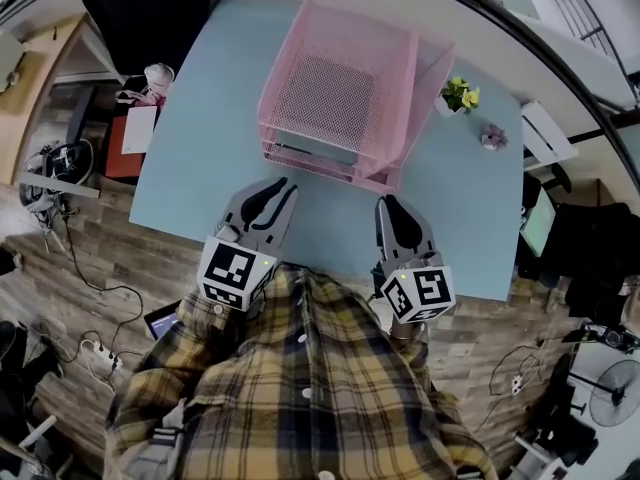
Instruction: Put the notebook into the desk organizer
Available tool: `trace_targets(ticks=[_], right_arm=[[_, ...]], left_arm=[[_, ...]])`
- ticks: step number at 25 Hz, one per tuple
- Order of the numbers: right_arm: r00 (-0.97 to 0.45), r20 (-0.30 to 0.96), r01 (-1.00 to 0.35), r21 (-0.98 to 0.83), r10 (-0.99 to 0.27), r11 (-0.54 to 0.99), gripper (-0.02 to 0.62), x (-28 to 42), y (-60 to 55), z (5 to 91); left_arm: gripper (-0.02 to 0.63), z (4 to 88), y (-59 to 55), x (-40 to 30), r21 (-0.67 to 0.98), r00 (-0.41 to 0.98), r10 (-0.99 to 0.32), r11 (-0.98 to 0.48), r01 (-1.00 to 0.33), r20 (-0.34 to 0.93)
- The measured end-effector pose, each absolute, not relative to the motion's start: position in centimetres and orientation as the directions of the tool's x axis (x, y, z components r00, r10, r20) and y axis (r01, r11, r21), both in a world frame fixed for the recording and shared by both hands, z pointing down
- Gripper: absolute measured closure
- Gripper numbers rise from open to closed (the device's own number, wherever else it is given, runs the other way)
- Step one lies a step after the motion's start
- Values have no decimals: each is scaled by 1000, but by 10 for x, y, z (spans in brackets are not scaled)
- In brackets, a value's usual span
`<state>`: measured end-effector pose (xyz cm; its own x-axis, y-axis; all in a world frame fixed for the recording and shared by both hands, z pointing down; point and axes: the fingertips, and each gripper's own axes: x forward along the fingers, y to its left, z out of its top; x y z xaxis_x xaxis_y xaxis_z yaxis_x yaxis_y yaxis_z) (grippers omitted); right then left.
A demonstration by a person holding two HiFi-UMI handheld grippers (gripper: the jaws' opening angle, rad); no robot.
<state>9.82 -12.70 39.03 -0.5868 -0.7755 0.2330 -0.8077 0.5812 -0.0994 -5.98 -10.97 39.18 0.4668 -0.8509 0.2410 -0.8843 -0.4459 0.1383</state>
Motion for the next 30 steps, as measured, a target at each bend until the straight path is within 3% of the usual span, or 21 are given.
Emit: trace_targets(ticks=[12, 30], right_arm=[[-571, 240, -820, -127, -785, 558, 592, 97, -129, 398], [-558, 259, -829, -127, -789, 544, 594, 94, -139, 405]], left_arm=[[612, 401, -116, -75, 158, 446, -859, -418, -894, 250], [615, 410, -119, -86, 171, 442, -854, -409, -896, 275]])
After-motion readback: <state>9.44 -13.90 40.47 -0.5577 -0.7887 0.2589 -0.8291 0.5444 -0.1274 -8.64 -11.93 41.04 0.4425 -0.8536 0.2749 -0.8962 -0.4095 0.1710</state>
